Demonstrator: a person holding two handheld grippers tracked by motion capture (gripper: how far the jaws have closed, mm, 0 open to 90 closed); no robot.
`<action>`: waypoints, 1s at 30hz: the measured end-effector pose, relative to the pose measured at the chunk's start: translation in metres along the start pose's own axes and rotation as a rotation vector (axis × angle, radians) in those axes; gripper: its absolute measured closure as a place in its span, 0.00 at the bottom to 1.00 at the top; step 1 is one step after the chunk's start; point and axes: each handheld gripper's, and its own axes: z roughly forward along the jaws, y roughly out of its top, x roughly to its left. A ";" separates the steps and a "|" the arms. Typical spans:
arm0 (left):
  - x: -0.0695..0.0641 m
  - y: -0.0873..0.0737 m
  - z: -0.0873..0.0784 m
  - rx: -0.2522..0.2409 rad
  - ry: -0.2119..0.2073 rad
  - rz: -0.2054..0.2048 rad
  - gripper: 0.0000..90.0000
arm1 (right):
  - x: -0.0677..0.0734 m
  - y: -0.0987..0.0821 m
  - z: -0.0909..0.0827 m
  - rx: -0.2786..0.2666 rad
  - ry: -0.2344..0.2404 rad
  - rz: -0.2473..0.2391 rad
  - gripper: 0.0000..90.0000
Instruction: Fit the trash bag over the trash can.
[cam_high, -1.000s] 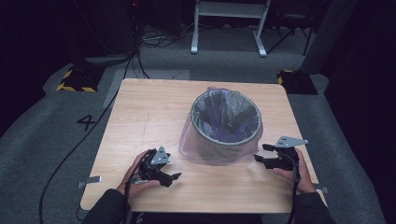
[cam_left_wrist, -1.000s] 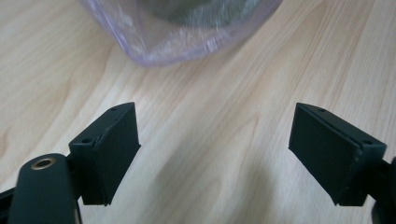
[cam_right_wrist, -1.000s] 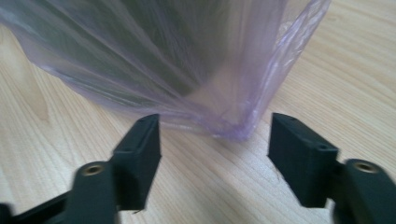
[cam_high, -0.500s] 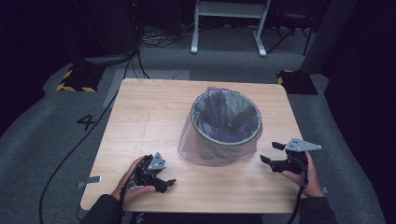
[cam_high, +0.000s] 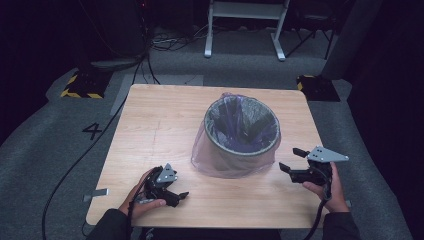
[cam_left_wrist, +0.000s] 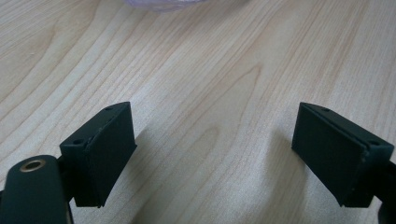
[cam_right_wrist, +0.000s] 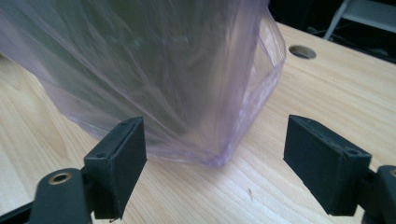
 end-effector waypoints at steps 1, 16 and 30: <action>0.000 0.000 0.000 0.000 0.000 0.000 0.14 | 0.001 0.002 -0.001 -0.008 0.008 -0.001 0.24; 0.001 0.000 0.000 -0.002 -0.011 0.008 0.14 | 0.028 0.055 -0.016 -0.050 0.047 -0.134 0.23; 0.001 0.000 0.001 -0.004 -0.013 0.010 0.14 | 0.032 0.105 -0.008 -0.074 0.102 -0.196 0.21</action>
